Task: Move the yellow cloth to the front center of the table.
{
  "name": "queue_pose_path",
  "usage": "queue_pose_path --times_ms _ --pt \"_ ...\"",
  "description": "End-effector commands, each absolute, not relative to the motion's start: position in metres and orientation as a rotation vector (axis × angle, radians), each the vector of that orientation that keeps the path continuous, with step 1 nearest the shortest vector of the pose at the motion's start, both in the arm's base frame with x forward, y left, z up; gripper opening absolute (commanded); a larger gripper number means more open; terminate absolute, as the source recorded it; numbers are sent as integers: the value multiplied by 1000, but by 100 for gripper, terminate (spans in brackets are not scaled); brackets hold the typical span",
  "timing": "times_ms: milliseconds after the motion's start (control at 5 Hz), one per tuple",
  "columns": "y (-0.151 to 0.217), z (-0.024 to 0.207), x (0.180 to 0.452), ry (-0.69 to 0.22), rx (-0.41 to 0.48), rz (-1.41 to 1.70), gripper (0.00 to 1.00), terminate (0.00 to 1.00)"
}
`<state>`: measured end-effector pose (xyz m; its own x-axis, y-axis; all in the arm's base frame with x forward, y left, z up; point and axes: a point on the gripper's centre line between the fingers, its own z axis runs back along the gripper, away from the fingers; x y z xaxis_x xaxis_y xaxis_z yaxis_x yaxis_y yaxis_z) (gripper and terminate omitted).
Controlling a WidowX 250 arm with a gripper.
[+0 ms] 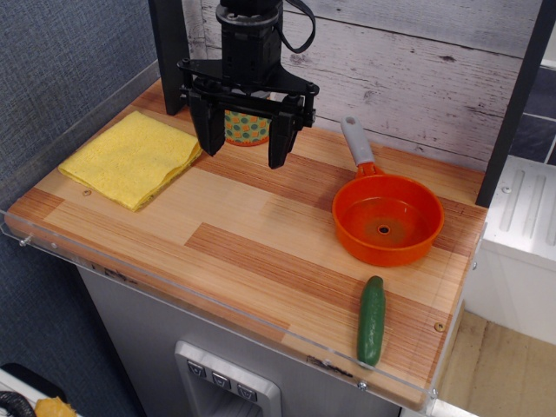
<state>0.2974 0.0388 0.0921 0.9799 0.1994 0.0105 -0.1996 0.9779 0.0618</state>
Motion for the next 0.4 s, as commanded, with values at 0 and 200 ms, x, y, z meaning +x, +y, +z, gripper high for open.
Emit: queue_pose_path --times_ms 0,200 --pt "39 92 297 -4 63 201 100 0" --pt "68 79 300 45 122 201 100 0"
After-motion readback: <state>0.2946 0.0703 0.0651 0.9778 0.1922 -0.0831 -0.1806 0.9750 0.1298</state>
